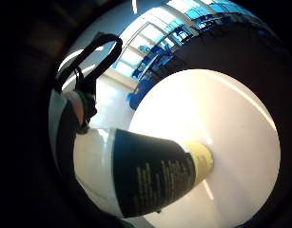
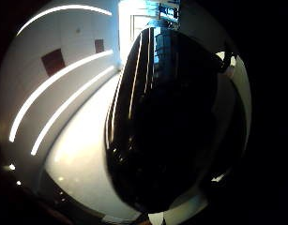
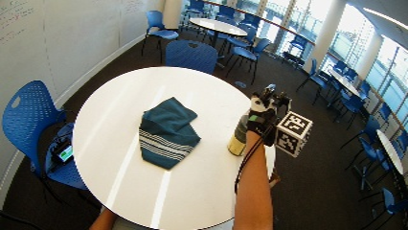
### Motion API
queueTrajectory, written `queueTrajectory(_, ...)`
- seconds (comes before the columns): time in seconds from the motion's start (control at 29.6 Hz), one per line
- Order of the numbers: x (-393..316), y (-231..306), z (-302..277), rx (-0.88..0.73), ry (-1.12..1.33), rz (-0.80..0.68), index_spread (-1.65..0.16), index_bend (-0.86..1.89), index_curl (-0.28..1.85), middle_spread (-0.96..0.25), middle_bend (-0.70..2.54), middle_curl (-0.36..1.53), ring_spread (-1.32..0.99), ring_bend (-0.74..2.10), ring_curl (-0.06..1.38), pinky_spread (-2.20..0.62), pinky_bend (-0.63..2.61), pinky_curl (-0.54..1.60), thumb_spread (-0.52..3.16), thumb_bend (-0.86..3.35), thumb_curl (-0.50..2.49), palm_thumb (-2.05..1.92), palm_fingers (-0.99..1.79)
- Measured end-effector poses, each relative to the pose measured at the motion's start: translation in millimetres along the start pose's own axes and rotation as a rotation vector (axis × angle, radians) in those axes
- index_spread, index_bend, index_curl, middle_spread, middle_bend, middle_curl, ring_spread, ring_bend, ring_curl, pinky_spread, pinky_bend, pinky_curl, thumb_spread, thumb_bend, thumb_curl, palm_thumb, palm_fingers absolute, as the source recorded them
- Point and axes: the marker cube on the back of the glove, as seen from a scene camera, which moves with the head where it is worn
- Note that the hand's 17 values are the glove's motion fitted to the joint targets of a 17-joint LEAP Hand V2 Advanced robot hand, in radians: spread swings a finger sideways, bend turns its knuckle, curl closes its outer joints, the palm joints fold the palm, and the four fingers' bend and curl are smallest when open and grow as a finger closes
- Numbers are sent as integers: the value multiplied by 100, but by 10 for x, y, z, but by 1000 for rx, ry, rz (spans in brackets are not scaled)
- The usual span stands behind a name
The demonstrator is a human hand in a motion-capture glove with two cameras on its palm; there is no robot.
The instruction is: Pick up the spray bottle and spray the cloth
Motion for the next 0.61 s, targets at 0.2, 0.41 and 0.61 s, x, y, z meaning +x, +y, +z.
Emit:
queueTrajectory(0.2, -62, -41, 8, 45, 45, -39, -29, 35, 44, -22, 51, 51, -21, 47, 43, -16, 27, 34, 55, -3, 62, 94, 138)
queueTrajectory(0.41, -118, -56, 22, 71, 57, -63, -28, 43, 49, -22, 55, 52, -23, 48, 44, -23, 31, 37, 45, -3, 65, 92, 143)
queueTrajectory(0.61, -146, -62, 40, 71, 56, -76, -27, 47, 52, -22, 58, 53, -23, 52, 45, -25, 33, 39, 39, -3, 68, 91, 142)
